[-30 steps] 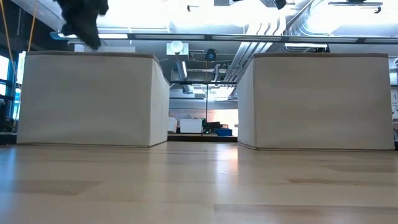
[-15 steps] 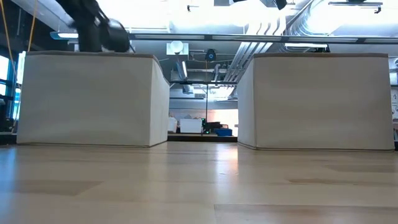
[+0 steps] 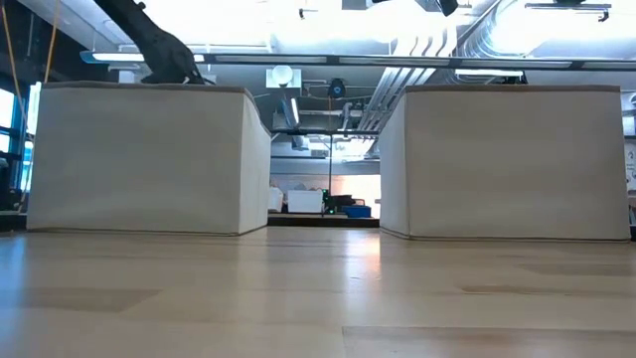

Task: Sort clothes
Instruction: Return to Home Position

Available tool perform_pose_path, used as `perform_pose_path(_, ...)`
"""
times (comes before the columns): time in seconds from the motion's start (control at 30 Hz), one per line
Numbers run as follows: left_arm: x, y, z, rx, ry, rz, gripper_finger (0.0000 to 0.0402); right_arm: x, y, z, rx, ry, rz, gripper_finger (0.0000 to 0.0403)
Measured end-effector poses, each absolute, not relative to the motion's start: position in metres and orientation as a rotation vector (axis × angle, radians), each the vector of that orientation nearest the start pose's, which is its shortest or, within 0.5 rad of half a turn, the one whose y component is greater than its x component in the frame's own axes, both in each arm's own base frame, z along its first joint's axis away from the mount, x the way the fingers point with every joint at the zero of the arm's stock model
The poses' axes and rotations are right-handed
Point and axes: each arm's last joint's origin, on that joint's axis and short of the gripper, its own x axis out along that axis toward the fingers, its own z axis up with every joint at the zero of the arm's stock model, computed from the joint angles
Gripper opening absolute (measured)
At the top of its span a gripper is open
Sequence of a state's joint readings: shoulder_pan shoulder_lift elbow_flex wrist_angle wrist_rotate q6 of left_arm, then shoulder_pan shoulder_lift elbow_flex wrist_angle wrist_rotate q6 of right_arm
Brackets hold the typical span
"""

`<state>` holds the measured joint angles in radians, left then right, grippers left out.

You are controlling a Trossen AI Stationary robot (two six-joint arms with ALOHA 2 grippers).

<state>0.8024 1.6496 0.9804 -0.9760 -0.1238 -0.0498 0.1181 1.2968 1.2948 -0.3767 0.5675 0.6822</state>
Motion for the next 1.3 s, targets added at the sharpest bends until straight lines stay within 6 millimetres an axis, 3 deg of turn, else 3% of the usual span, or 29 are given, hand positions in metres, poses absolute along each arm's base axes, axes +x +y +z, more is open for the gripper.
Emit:
perform_pose_path(0.13,0.182,0.195,0.197,-0.552,1.509,0.76,0.0101,0.279,0.018,0.383,0.536,0.194,-0.543,0.0173)
perform_pose_path(0.23,0.18,0.194,0.233,-0.512,1.427,0.771,0.0101,0.279,0.018,0.383,0.534,0.194,-0.543,0.0173)
perform_pose_path(0.5,0.161,0.173,0.313,-0.489,1.304,0.812,0.0101,0.279,0.018,0.383,0.534,0.195,-0.543,0.0173)
perform_pose_path(0.73,0.156,0.163,0.371,-0.5,0.948,0.825,0.0101,0.279,0.018,0.383,0.533,0.195,-0.545,0.0173)
perform_pose_path(0.87,0.161,0.164,0.385,-0.503,0.75,0.75,0.0101,0.279,0.017,0.383,0.526,0.195,-0.548,0.0173)
perform_pose_path(1.0,0.172,0.169,0.387,-0.478,0.692,0.72,0.0101,0.279,0.017,0.383,0.525,0.195,-0.548,0.0173)
perform_pose_path(1.3,0.211,0.176,0.354,-0.497,0.854,0.636,0.0101,0.279,0.017,0.383,0.524,0.196,-0.548,0.0173)
